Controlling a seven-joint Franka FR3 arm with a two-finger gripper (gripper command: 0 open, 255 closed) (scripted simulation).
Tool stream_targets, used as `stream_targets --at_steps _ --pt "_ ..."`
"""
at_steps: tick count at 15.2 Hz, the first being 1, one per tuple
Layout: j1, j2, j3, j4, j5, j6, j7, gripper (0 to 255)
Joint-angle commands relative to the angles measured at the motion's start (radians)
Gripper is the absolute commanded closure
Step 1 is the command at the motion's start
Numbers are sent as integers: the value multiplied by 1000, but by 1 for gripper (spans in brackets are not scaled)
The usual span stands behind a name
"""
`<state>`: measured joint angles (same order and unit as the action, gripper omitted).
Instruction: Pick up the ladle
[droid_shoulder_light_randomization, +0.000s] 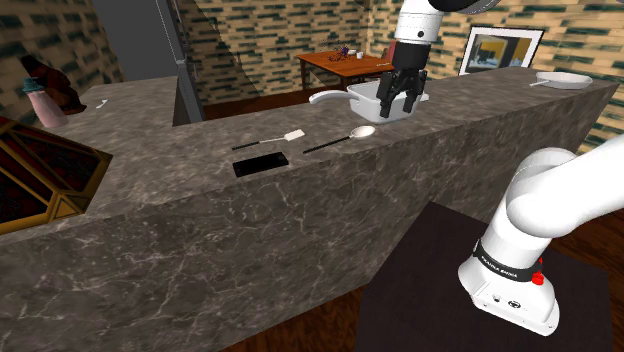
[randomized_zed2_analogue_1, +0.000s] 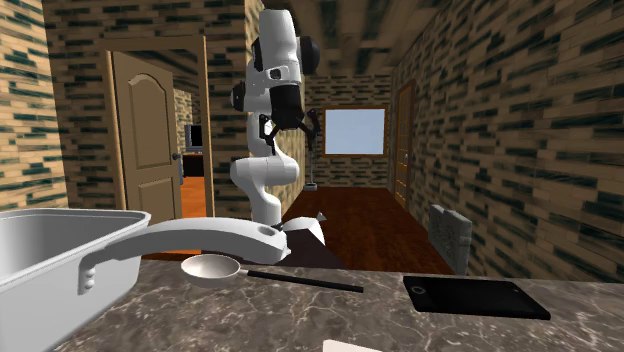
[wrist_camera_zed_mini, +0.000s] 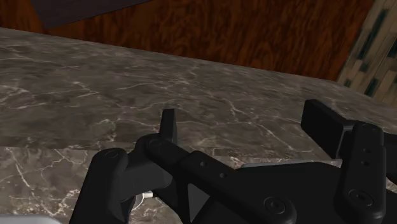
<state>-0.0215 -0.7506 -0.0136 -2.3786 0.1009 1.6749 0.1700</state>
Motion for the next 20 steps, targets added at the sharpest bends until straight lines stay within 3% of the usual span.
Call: stream_targets --at_steps 1,7,11,20 --pt "0 0 0 0 0 0 0 0" --pt "59 152 -164 15 -70 119 -396 0" --pt "107 295 -261 73 -82 189 -658 0" --pt "198 683 -395 316 19 277 -1247 0"
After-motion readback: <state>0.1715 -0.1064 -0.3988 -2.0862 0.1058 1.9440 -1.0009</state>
